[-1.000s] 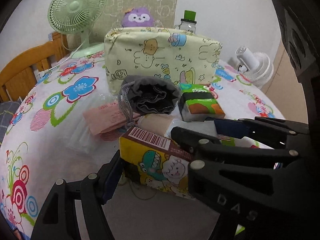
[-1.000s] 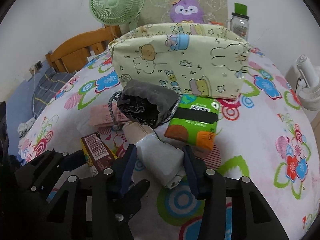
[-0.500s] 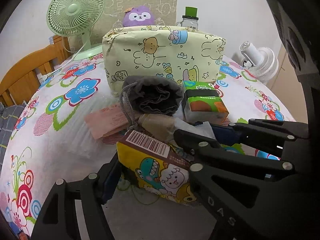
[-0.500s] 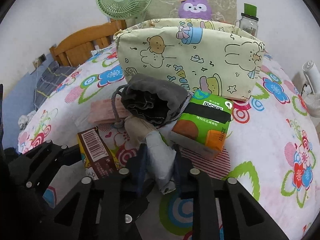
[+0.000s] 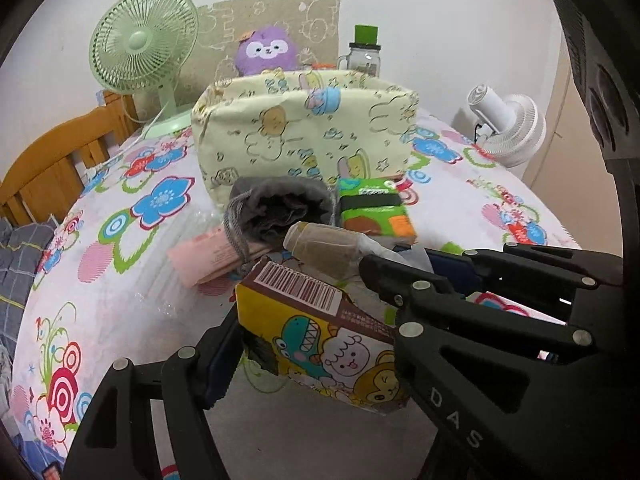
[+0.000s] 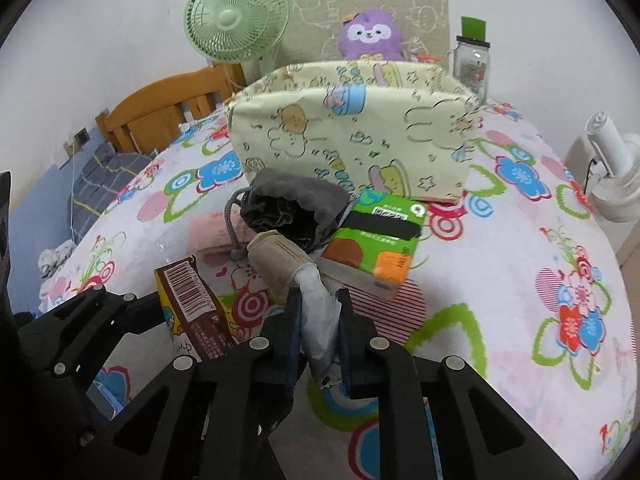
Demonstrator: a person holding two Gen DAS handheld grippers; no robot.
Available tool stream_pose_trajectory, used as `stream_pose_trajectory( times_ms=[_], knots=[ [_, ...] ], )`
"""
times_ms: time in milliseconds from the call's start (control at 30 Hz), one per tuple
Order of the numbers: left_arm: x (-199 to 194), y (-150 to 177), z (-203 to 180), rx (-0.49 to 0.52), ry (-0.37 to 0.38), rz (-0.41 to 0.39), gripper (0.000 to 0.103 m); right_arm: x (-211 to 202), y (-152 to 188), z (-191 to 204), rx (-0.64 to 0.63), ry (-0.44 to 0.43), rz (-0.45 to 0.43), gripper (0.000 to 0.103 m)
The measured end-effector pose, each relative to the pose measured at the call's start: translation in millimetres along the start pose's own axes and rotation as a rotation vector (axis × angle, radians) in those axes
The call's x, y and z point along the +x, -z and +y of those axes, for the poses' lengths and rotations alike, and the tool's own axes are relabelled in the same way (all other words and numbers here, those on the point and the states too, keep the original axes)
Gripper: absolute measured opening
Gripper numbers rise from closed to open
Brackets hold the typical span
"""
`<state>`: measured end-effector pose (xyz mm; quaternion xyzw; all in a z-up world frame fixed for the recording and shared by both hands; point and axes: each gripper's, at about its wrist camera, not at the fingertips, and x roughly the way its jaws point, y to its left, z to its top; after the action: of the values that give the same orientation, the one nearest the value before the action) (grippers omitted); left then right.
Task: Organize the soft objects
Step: 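Lift the white rolled cloth with the right tool while the left tool lifts the brown snack box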
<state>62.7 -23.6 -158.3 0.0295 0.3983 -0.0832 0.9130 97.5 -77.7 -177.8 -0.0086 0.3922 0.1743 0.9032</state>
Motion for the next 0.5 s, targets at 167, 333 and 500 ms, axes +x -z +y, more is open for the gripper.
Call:
stream_pose_trajectory(
  times_ms=[167,333,500],
  knots=[
    [-13,-5,-9,0.006,0.007,-0.016,0.075,-18,-1,-5,0.01,0.01,-0.022,0.018],
    [-26,-13,-16,0.012,0.013,-0.042,0.075,-37,-5,-7,0.013,0.025,-0.052,0.018],
    [-37,-18,-21,0.008,0.022,-0.055,0.075,-52,-9,-9,0.013,0.041,-0.069,0.018]
  ],
)
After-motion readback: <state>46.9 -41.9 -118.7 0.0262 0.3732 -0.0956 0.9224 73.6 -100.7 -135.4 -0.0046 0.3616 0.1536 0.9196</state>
